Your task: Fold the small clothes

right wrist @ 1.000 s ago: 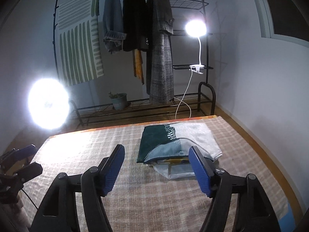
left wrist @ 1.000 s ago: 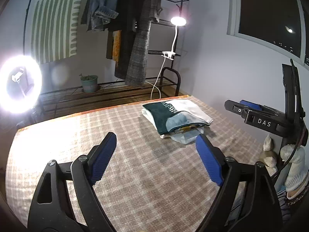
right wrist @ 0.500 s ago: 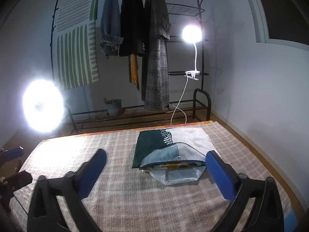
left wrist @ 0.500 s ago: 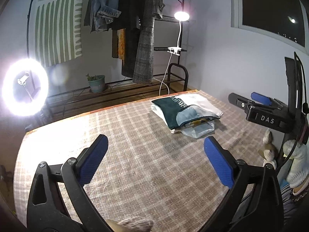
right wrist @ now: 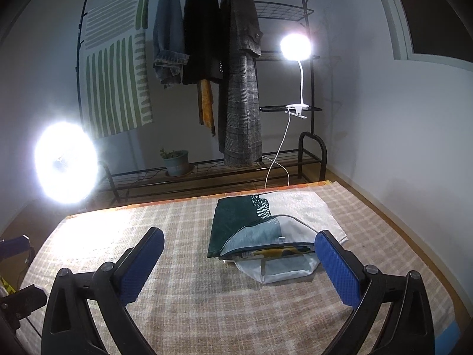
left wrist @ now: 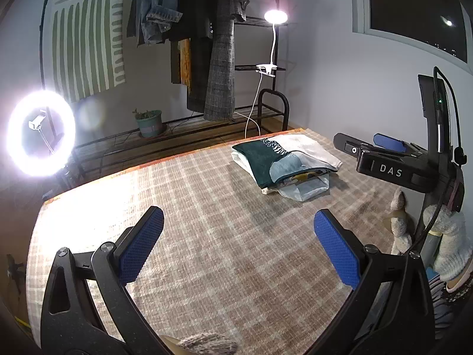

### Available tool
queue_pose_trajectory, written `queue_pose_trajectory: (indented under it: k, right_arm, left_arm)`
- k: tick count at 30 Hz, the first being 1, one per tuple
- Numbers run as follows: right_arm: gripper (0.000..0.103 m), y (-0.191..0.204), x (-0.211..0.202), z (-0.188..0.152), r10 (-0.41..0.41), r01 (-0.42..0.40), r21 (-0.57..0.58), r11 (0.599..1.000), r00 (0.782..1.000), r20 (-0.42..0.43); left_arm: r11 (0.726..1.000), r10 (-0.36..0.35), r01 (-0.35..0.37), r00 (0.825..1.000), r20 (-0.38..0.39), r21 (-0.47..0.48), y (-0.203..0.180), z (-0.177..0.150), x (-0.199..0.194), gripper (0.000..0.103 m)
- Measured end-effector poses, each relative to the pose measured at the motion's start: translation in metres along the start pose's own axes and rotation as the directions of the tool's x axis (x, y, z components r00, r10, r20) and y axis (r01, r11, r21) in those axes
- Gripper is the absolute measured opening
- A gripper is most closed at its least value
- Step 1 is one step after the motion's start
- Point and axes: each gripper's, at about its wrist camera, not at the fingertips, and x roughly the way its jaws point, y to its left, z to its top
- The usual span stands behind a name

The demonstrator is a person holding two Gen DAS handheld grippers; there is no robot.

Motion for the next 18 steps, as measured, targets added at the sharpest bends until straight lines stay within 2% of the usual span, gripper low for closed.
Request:
queue_pose_trajectory:
  k: [5,18]
  right_arm:
    - [0.103,-0.0021,0.0033,-0.0019,0.007,-0.007,0.029,1.000,1.000,-0.012]
    - [0.103,0.0049,0.0093,-0.0047,0.021,-0.021,0.003,1.000,1.000,-0.015]
  left_arm:
    - [1.000,0.003,-0.003,1.000,-0.007,-0.001,-0.0007,0.0003,-0.0011,0.103]
    - [1.000,0.008,-0.008,1.000,-0.006,0.001,0.0000,0.0001,-0.0028,0.103]
